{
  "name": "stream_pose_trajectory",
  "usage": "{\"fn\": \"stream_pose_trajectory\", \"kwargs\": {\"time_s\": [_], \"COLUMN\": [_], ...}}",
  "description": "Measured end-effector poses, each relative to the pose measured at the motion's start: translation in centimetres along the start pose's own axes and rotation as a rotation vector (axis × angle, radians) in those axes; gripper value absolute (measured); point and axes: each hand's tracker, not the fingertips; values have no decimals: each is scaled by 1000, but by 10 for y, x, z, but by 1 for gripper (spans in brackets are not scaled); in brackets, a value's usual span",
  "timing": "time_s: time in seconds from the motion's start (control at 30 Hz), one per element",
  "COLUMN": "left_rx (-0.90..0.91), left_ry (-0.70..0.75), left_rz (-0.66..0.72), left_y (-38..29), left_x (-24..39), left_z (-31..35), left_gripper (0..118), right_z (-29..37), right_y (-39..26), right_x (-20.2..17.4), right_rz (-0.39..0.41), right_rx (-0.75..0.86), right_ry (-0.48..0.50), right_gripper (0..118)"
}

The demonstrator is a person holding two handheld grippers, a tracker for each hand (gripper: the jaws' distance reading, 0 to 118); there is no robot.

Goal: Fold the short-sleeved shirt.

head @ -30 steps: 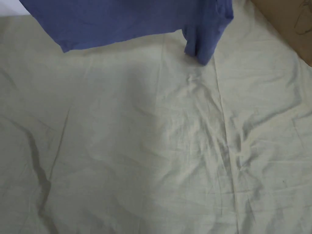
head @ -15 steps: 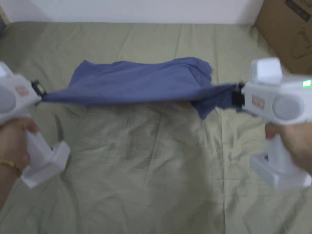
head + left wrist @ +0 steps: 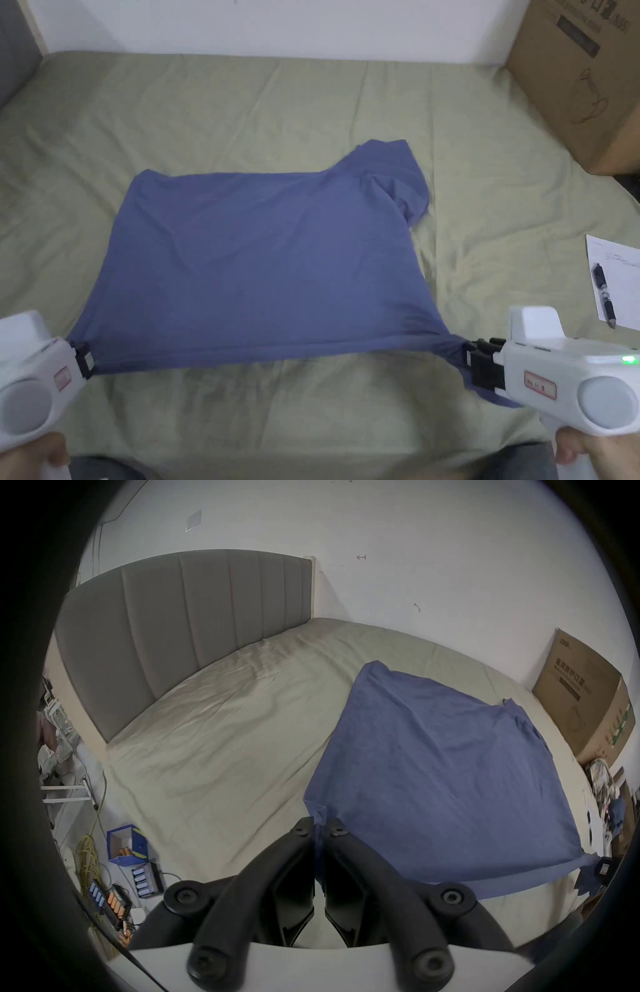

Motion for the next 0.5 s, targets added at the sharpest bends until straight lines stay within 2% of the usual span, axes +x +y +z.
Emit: {"fn": "stream_pose_trajectory", "kwargs": {"time_s": [0.2,0.23,0.27,0.3,0.33,0.37,0.4,0.43,0.47,0.5], "left_rx": [-29,-30,-34,-37,-31,-18,10,47,76,113], "left_ry": [37,40,50,67,69,64,45,29,17,4], "left_rz": [25,29,31,34,40,50,62,71,72,57], "left_y": [-27,-30,-31,-30,-31,-28,-24,-19,-14,-7], "left_x": [-15,-16,-16,-17,-19,-22,-24,-25,-24,-22], "left_z": [13,11,11,12,13,16,21,27,31,40], "left_gripper": [2,7,18,40,63,82,101,112,118,118], "right_z": [6,5,3,3,4,7,11,17,23,32], "right_y": [-38,-42,-42,-42,-38,-34,-31,-26,-19,-11], "right_x": [-8,-9,-10,-10,-9,-9,-7,-6,-6,-6], "right_rz": [31,32,32,26,20,14,17,28,42,55], "right_rx": [-60,-66,-59,-53,-58,-62,-55,-36,-14,22], "right_ry": [27,29,28,23,21,20,20,18,12,-2], "right_gripper": [3,3,4,11,27,50,82,96,100,101]}}
